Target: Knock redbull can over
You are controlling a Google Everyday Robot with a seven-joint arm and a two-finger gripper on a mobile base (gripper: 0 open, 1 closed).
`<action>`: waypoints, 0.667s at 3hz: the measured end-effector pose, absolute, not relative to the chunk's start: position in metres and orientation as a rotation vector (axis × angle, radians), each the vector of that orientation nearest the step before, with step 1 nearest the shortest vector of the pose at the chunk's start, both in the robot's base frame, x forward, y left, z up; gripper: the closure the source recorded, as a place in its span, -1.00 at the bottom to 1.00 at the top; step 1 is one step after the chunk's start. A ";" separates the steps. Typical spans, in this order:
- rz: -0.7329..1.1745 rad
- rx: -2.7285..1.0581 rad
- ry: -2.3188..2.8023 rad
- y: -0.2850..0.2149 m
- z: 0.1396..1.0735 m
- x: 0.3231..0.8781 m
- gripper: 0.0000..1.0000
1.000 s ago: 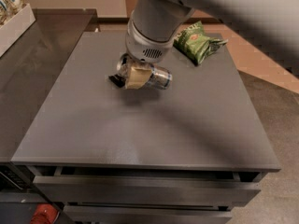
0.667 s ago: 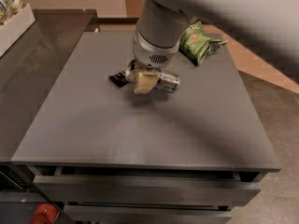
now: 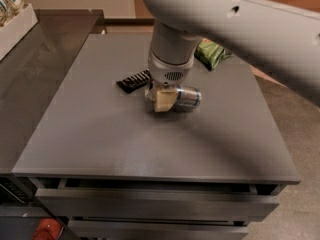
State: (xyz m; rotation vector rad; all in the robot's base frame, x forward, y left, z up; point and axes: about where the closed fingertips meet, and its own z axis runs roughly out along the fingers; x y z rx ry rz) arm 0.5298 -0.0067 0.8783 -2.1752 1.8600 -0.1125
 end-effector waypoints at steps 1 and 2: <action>-0.159 -2.234 1.889 -0.014 0.866 0.530 0.19; -0.208 -2.292 1.915 -0.019 0.855 0.529 -0.28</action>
Offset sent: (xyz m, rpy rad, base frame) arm -0.0007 -0.0191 -0.0340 -0.2247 0.0594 0.0126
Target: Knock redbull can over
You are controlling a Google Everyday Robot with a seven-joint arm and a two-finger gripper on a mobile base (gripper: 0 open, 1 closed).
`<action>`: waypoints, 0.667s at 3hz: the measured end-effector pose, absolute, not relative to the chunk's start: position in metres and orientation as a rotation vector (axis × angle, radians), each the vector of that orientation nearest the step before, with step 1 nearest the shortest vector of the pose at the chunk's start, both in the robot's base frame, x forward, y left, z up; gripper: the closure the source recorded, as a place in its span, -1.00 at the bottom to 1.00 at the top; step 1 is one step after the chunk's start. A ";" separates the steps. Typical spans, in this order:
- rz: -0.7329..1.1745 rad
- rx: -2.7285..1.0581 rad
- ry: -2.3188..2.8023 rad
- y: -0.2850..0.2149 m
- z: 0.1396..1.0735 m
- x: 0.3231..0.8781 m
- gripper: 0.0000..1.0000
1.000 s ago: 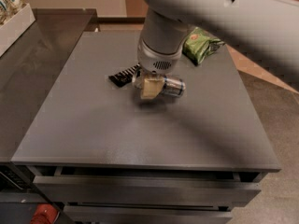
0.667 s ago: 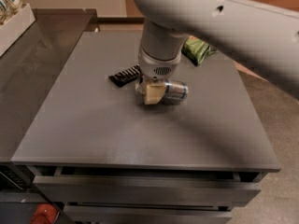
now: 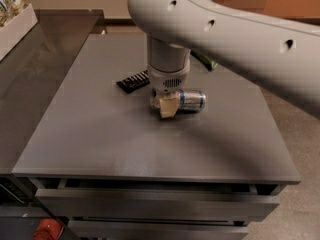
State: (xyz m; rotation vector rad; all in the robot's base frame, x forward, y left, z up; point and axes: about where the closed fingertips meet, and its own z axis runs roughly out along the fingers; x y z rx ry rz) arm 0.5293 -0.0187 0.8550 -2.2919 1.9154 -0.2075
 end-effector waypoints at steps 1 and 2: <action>-0.208 -2.292 1.914 -0.018 0.855 0.529 -0.76; -0.209 -2.293 1.913 -0.018 0.854 0.529 -1.00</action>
Offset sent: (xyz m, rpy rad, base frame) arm 0.0000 0.0001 -0.0002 -0.0008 -0.0005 0.0008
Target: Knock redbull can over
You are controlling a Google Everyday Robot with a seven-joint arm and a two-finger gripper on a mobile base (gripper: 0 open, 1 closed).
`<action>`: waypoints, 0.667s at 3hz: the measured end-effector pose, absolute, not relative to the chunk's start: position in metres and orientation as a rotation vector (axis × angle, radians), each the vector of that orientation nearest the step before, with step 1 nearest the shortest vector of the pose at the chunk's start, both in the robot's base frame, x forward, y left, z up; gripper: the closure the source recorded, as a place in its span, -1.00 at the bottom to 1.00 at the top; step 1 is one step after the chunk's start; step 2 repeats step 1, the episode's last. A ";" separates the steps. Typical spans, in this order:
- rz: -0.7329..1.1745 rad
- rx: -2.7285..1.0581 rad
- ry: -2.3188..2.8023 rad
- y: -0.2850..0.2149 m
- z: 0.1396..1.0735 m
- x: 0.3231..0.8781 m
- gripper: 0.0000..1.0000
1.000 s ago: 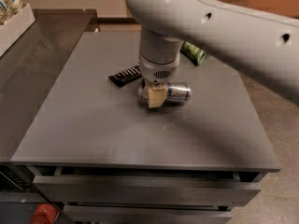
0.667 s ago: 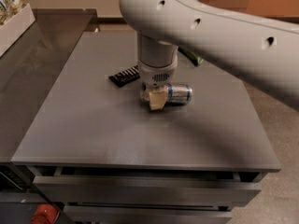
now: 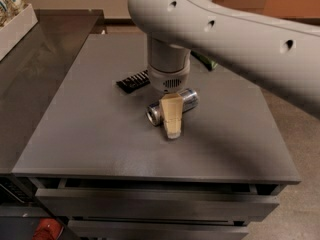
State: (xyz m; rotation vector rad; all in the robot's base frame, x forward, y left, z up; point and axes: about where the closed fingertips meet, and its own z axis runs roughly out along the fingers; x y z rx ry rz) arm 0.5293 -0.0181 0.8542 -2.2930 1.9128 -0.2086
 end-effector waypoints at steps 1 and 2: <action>-0.209 -2.293 1.913 -0.018 0.854 0.529 -1.00; -0.209 -2.293 1.913 -0.018 0.854 0.529 -1.00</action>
Offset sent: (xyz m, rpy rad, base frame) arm 0.0000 0.0000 0.0000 0.0000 0.0000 0.0000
